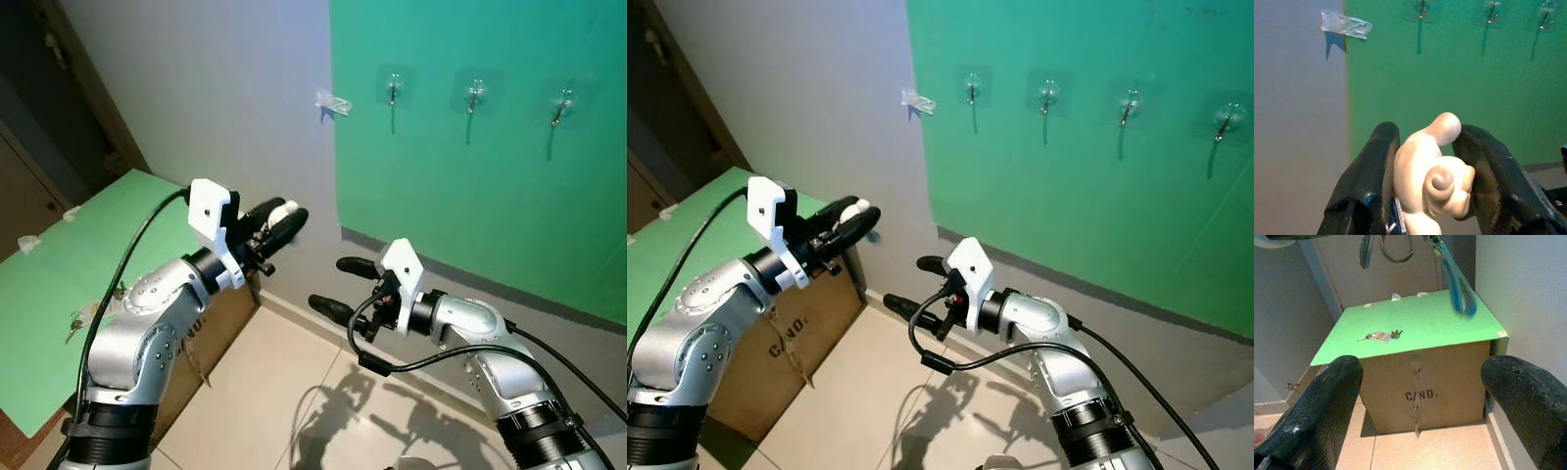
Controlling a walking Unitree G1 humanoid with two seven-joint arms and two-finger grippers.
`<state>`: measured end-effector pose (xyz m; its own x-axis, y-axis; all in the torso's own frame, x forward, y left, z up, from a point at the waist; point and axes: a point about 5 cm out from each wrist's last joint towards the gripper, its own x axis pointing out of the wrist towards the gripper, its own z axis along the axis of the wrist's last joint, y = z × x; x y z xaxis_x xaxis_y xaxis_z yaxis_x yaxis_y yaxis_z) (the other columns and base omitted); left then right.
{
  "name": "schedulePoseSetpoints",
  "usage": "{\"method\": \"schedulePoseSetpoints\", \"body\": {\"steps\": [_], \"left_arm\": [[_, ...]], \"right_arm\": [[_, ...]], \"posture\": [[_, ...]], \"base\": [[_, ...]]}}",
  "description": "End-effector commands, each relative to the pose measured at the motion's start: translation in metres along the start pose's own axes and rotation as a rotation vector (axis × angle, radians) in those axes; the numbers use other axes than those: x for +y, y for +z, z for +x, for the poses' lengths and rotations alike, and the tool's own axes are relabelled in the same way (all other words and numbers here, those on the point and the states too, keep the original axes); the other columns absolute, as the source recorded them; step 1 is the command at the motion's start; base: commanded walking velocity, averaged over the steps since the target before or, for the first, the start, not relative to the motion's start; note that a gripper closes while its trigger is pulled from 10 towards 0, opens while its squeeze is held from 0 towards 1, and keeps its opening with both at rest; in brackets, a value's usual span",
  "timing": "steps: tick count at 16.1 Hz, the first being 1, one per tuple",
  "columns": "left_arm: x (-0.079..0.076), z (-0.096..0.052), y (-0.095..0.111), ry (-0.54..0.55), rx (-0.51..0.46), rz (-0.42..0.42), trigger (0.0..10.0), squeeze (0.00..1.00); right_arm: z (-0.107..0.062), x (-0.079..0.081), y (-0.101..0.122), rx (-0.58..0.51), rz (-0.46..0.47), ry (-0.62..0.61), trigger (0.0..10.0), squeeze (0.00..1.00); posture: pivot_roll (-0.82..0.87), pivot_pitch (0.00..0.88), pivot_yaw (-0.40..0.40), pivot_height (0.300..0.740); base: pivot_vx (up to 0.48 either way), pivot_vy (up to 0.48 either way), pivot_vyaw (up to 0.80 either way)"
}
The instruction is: Hang keys on a hook
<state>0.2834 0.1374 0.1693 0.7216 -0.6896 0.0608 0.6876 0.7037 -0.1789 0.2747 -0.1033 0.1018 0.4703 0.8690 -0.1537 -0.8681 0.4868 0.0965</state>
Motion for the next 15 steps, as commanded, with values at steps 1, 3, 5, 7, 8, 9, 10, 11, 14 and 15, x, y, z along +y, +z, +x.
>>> {"method": "schedulePoseSetpoints", "body": {"steps": [1,3,5,7,8,9,10,11,14,15], "left_arm": [[-0.002,0.003,0.003,-0.066,0.006,-0.031,0.0,0.0],[0.002,0.005,-0.002,-0.068,0.03,-0.024,0.0,0.0],[0.002,0.007,-0.005,-0.085,0.042,-0.037,0.0,0.0],[-0.001,0.013,-0.005,-0.111,0.032,-0.053,0.0,0.0],[-0.003,0.016,-0.004,-0.123,0.023,-0.062,0.0,0.0],[-0.005,0.018,-0.003,-0.138,0.017,-0.072,0.0,0.0],[-0.007,0.02,-0.002,-0.147,0.012,-0.077,0.0,0.0],[-0.008,0.022,-0.002,-0.151,0.009,-0.079,0.0,0.0],[-0.015,0.026,0.003,-0.182,-0.02,-0.112,0.0,0.0],[-0.018,0.027,0.005,-0.193,-0.033,-0.13,0.0,0.0]], "right_arm": [[0.005,0.0,0.008,-0.027,0.011,0.034,10.0,0.0],[0.007,0.0,0.008,-0.029,0.005,0.033,10.0,0.0],[0.009,0.0,0.01,-0.049,0.003,0.021,10.0,0.0],[0.011,0.002,0.013,-0.065,0.013,0.027,10.0,0.0],[0.012,0.005,0.014,-0.073,0.023,0.039,10.0,0.0],[0.015,0.009,0.014,-0.08,0.028,0.048,10.0,0.0],[0.017,0.013,0.014,-0.086,0.03,0.054,10.0,0.0],[0.019,0.015,0.015,-0.09,0.031,0.059,10.0,0.0],[0.024,0.02,0.018,-0.103,0.027,0.071,10.0,0.0],[0.025,0.021,0.017,-0.106,0.025,0.066,10.0,0.0]], "posture": [[-0.23,0.009,0.117,0.74],[-0.24,0.012,0.12,0.74],[-0.24,0.015,0.123,0.74],[-0.24,0.015,0.123,0.74],[-0.25,0.018,0.128,0.74],[-0.25,0.019,0.129,0.74],[-0.26,0.019,0.131,0.74],[-0.26,0.019,0.132,0.74],[-0.25,0.02,0.132,0.74],[-0.25,0.021,0.131,0.74]], "base": [[0.0,0.0,0.0],[0.0,0.0,0.0],[0.0,0.0,0.0],[0.0,0.0,0.0],[0.0,0.0,0.0],[0.0,0.0,0.0],[0.0,0.0,0.0],[0.0,0.0,0.0],[0.0,0.0,0.0],[0.0,0.0,0.0]]}}
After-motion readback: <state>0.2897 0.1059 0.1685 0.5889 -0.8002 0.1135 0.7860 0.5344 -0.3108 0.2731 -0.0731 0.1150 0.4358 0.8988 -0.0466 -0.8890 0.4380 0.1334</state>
